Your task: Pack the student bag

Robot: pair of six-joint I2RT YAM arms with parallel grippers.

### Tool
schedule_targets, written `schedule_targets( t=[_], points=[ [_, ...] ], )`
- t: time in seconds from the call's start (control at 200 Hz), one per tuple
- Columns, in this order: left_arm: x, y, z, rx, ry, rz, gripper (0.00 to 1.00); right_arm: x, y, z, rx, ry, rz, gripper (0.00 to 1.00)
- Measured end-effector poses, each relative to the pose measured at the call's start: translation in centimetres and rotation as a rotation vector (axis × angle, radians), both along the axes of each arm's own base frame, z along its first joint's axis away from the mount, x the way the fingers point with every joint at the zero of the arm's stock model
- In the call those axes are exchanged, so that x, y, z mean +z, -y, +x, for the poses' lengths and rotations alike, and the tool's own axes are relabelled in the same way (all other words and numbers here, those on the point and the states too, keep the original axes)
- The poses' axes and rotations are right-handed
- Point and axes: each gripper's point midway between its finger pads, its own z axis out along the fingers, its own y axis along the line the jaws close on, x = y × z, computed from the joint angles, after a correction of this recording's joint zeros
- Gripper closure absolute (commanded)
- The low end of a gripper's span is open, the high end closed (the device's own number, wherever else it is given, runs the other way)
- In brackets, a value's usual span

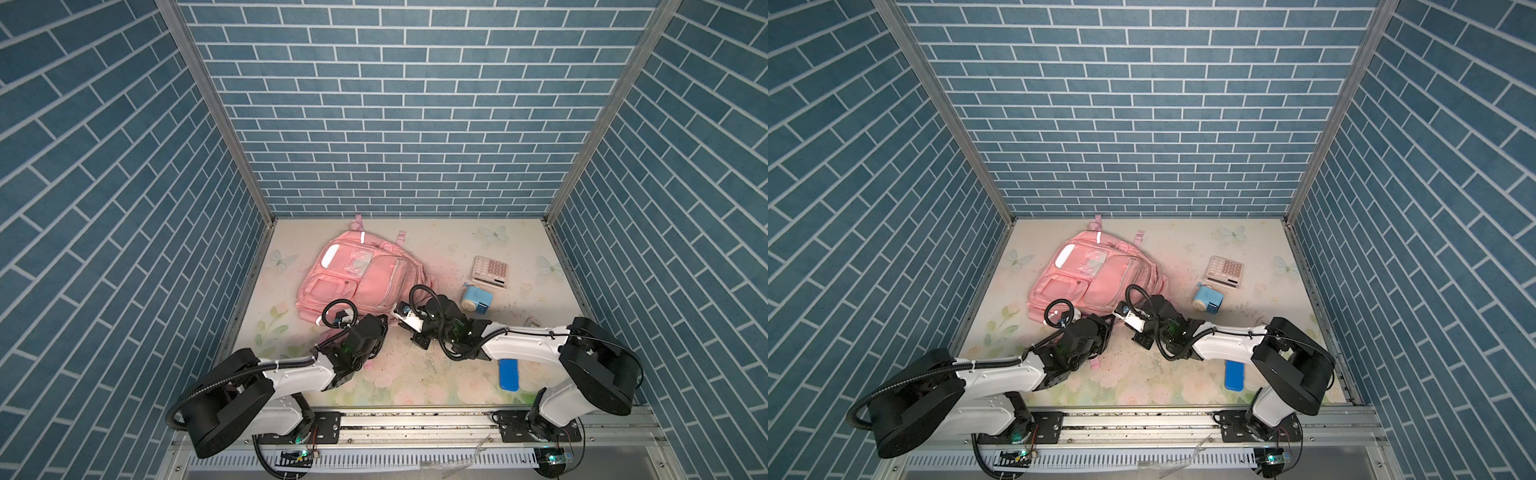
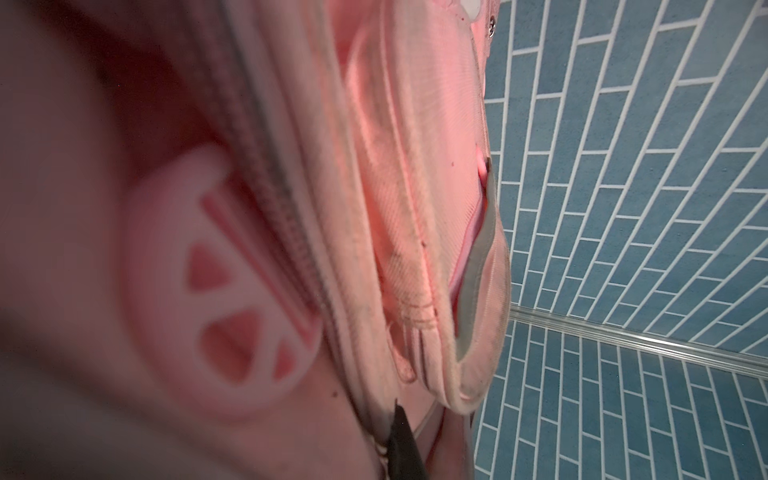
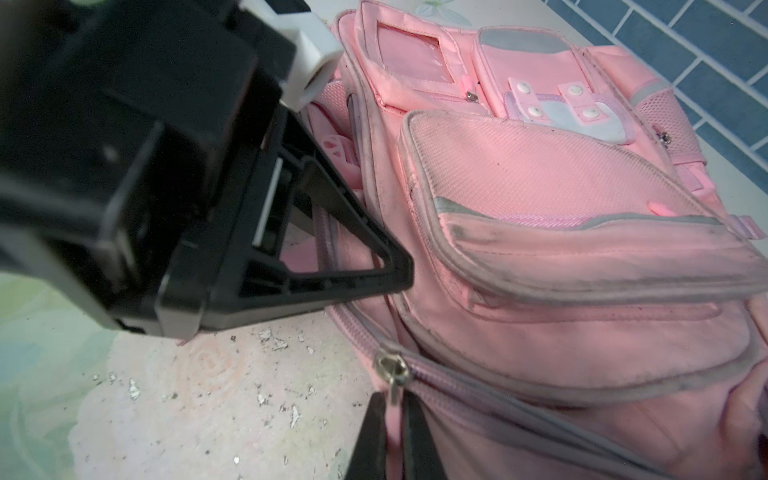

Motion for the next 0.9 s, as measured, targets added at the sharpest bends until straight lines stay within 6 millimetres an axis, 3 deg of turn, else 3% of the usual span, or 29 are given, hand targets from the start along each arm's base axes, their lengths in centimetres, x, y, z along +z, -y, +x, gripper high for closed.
schedule_targets(
  t=[0.295, 0.535, 0.65, 0.785, 0.9],
  points=[
    [-0.1, -0.6, -0.3, -0.119, -0.001, 0.006, 1.00, 0.4, 6.6, 4.5, -0.193, -0.108, 0.125, 1.00],
    [0.6, -0.1, 0.2, -0.287, 0.017, 0.078, 1.00, 0.2, 9.5, 7.5, -0.293, -0.185, 0.165, 1.00],
    [1.2, -0.4, 0.4, -0.333, 0.036, 0.120, 1.00, 0.7, 9.6, 9.1, -0.323, -0.204, 0.153, 1.00],
    [1.1, -1.2, 0.7, -0.374, 0.032, 0.169, 1.00, 0.8, 9.2, 8.5, -0.293, -0.230, 0.150, 1.00],
    [0.8, -2.6, 1.4, -0.400, 0.015, 0.221, 1.00, 0.7, 8.2, 6.3, -0.229, -0.249, 0.146, 1.00]
  ],
)
